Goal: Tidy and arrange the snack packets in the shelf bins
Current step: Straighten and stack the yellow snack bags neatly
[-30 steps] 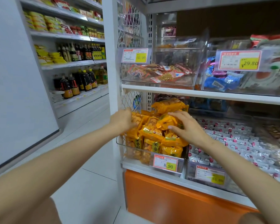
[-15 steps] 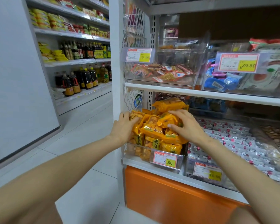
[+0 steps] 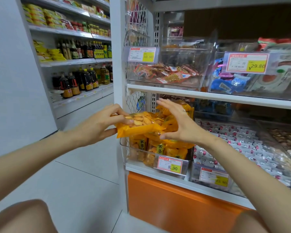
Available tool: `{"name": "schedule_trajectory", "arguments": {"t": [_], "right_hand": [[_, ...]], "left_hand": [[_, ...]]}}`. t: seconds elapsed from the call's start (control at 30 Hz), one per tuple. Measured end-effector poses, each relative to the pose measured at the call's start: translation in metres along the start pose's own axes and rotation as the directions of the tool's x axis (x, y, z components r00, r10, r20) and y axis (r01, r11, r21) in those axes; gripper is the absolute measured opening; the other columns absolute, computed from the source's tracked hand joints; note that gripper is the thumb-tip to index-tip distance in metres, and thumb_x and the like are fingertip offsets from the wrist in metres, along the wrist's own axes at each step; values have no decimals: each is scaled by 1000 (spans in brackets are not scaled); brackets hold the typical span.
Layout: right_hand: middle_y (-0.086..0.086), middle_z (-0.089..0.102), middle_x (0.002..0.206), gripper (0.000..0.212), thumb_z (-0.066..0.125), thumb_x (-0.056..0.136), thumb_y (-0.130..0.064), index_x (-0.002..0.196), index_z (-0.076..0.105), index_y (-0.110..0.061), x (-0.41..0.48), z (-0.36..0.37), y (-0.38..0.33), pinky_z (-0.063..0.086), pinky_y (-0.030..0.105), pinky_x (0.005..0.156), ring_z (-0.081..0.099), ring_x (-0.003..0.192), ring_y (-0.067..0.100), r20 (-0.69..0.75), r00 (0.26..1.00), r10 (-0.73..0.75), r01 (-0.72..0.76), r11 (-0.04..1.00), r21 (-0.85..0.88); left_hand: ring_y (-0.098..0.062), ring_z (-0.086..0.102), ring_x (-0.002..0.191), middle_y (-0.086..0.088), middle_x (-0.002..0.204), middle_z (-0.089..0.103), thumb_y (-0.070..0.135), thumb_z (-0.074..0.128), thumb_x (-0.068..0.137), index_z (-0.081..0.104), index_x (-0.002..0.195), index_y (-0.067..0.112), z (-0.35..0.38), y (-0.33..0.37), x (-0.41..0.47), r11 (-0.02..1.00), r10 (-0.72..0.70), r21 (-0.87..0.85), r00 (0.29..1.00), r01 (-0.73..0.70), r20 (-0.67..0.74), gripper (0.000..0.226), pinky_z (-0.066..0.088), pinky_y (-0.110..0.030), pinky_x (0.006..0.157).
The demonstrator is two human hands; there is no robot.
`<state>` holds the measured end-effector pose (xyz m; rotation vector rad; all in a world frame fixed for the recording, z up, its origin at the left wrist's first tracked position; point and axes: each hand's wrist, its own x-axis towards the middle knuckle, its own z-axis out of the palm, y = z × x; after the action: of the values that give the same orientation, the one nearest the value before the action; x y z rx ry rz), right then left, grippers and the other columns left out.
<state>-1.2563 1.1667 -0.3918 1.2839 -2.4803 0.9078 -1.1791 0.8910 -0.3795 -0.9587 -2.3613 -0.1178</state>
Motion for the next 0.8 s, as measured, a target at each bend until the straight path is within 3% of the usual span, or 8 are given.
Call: {"name": "schedule_trajectory", "arguments": {"t": [0.2, 0.3, 0.33, 0.4, 0.5, 0.63, 0.73, 0.8], "right_hand": [[-10, 42, 132, 71, 76, 73, -35, 134, 40, -34, 1, 7, -11, 34, 16, 94, 40, 117, 3, 156, 987, 25, -39, 995, 88], [-9, 48, 121, 63, 82, 70, -28, 123, 47, -32, 0, 5, -12, 40, 23, 87, 47, 110, 7, -16, 995, 101, -98, 989, 108], [-9, 48, 120, 62, 82, 70, -27, 122, 48, -30, -1, 3, -12, 42, 26, 87, 48, 110, 9, -86, 987, 136, -126, 986, 113], [-10, 48, 117, 62, 81, 70, -30, 123, 49, -27, -1, 2, -13, 44, 31, 90, 47, 109, 10, -207, 956, 207, -190, 977, 102], [-9, 47, 115, 63, 80, 69, -34, 123, 49, -25, 0, 5, -14, 44, 36, 91, 47, 106, 11, -335, 906, 261, -263, 964, 40], [0, 51, 120, 64, 77, 68, -33, 124, 49, -19, -3, 21, -18, 41, 40, 95, 49, 113, 20, -441, 868, 230, -305, 946, -107], [7, 49, 123, 68, 67, 72, -40, 131, 45, -15, -5, 26, -18, 39, 41, 98, 46, 117, 25, -445, 862, 243, -328, 937, -122], [7, 47, 125, 80, 55, 66, -51, 137, 41, -15, -6, 27, -18, 37, 39, 99, 44, 117, 25, -413, 878, 243, -325, 936, -139]], "left_hand": [[-10, 46, 105, -1, 121, 45, 32, 56, 91, 47, 125, 30, 3, 8, -1, 994, 105, -47, 994, -103, 40, 35, 43, -15, 82], [-6, 44, 115, 0, 129, 42, 38, 57, 85, 37, 127, 34, 15, 16, -1, 944, -255, -243, 962, 224, -101, 47, 42, -15, 91], [-8, 47, 113, -1, 129, 42, 36, 64, 83, 32, 125, 33, 18, 23, -1, 813, -495, -409, 862, 414, -112, 53, 46, -21, 90], [-16, 57, 102, -8, 125, 48, 25, 69, 83, 30, 119, 22, 24, 43, 1, 314, -805, -726, 577, 612, 138, 53, 53, -31, 83], [-21, 65, 100, -17, 117, 62, 24, 71, 75, 39, 123, 6, 34, 67, 14, -184, -729, -825, 488, 535, 480, 60, 57, -33, 81], [-30, 59, 113, -31, 116, 58, 27, 78, 72, 32, 138, -4, 48, 87, 49, -379, -626, -849, 573, 369, 529, 85, 48, -40, 98], [-7, 65, 69, -6, 84, 66, 12, 69, 82, 26, 134, 11, 61, 95, 68, -393, -673, -861, 537, 323, 509, 67, 51, -36, 89], [-8, 63, 69, 1, 80, 63, 8, 65, 86, 24, 128, 20, 68, 97, 76, -374, -713, -878, 512, 300, 479, 59, 53, -37, 83]]}}
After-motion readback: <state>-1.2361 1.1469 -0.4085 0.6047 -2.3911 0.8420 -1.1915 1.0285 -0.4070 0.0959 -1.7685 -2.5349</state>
